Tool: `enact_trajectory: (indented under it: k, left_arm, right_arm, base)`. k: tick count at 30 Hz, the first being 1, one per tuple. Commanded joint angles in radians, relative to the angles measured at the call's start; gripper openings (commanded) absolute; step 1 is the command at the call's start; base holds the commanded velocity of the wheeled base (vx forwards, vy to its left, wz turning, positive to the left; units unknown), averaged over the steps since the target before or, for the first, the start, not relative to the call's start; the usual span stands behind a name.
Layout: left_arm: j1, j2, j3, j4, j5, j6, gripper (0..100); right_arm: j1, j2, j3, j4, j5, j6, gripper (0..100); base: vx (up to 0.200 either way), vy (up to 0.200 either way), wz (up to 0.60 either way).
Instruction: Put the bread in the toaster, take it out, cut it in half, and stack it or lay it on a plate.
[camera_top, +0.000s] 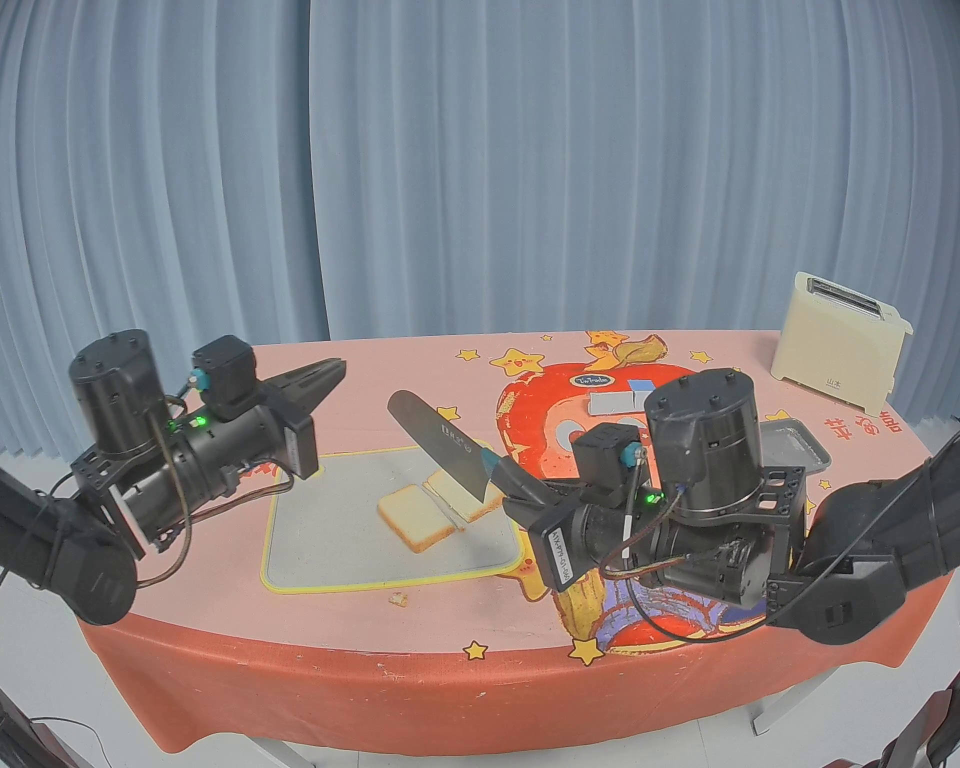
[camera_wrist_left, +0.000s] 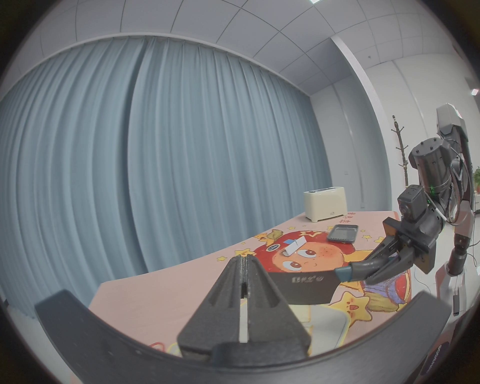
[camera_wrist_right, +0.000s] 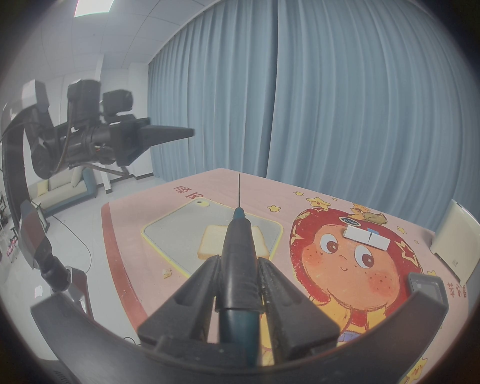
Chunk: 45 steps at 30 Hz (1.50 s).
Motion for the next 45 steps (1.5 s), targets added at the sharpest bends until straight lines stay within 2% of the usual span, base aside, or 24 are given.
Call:
enact_trajectory:
  k: [1,7,10,15,16,17,19,20,24,27,29,32,34,35,36,37,39,42,43,44,45]
  left_arm:
    - [0.092,-0.163,0.107,-0.003,0.007,0.001,0]
    - [0.168,-0.267,0.19,0.003,0.006,-0.002,0]
    - [0.225,-0.355,0.299,0.0,0.004,-0.002,0]
    - [0.245,-0.497,0.36,0.005,0.006,-0.007,0]
    - [0.245,-0.503,0.362,0.005,0.006,-0.008,0]
    - [0.251,-0.552,0.372,0.008,0.013,-0.018,0]
    - [0.266,-0.579,0.392,0.008,0.025,-0.03,0]
    - [0.288,-0.612,0.444,0.0,0.035,-0.042,0]
    - [0.292,-0.755,0.622,0.006,0.039,-0.036,0]
    - [0.291,-0.856,0.621,0.095,0.045,-0.047,0]
    - [0.291,-1.039,0.621,0.217,0.048,-0.039,0]
    - [0.297,-1.212,0.619,0.437,0.052,-0.018,0]
    - [0.299,-1.393,0.618,0.642,0.059,0.015,0]
    - [0.299,-1.413,0.618,0.661,0.061,0.016,0]
    - [0.297,-1.513,0.618,0.757,0.073,0.022,0]
    - [0.297,-1.568,0.618,0.807,0.079,0.024,0]
    - [0.302,-1.652,0.619,0.887,0.087,0.025,0]
    - [0.332,-1.678,0.619,0.947,0.088,0.027,0]
    - [0.342,-1.697,0.621,1.016,0.09,0.028,0]
    - [0.342,-1.703,0.619,1.056,0.091,0.022,0]
    - [0.342,-1.703,0.619,1.051,0.095,0.008,0]
  right_arm:
    - [-0.005,-0.071,0.038,-0.001,-0.003,0.028,0]
    - [-0.037,-0.127,0.084,-0.002,0.002,0.026,0]
    - [-0.066,-0.16,0.15,-0.042,0.002,0.026,0]
    - [-0.077,-0.185,0.351,-0.235,0.005,0.013,0]
    - [-0.077,-0.185,0.357,-0.243,0.005,0.013,0]
    - [-0.065,-0.182,0.403,-0.336,0.003,0.005,0]
    - [-0.06,-0.177,0.421,-0.393,0.002,-0.001,0]
    - [-0.057,-0.165,0.44,-0.448,0.0,-0.012,0]
    - [-0.068,-0.125,0.463,-0.516,0.002,-0.014,0]
    - [-0.069,-0.124,0.464,-0.554,0.003,-0.012,0]
    - [-0.06,-0.13,0.466,-0.576,0.0,-0.014,0]
    - [-0.059,-0.139,0.455,-0.579,0.0,-0.014,0]
    - [-0.062,-0.154,0.45,-0.579,-0.001,-0.014,0]
    - [-0.063,-0.156,0.45,-0.579,-0.001,-0.014,0]
    - [-0.071,-0.167,0.45,-0.579,-0.001,-0.015,0]
    - [-0.072,-0.173,0.45,-0.579,0.0,-0.017,0]
    - [-0.074,-0.183,0.449,-0.579,-0.001,-0.017,0]
    - [-0.074,-0.185,0.447,-0.577,-0.001,-0.017,0]
    - [-0.074,-0.182,0.446,-0.577,-0.001,-0.017,0]
    - [-0.075,-0.179,0.441,-0.579,-0.001,-0.017,0]
    - [-0.075,-0.177,0.437,-0.579,-0.001,-0.017,0]
  base:
    - [0.0,0.0,0.0]
    - [0.0,0.0,0.0]
    - [0.0,0.0,0.0]
    - [0.0,0.0,0.0]
    - [0.0,0.0,0.0]
    - [0.0,0.0,0.0]
    - [0.0,0.0,0.0]
    - [0.0,0.0,0.0]
    - [0.0,0.0,0.0]
    - [0.0,0.0,0.0]
    - [0.0,0.0,0.0]
    - [0.0,0.0,0.0]
    - [0.0,0.0,0.0]
    - [0.0,0.0,0.0]
    - [0.0,0.0,0.0]
    - [0.0,0.0,0.0]
    - [0.0,0.0,0.0]
    - [0.0,0.0,0.0]
    - [0.0,0.0,0.0]
    - [0.0,0.0,0.0]
    - [0.0,0.0,0.0]
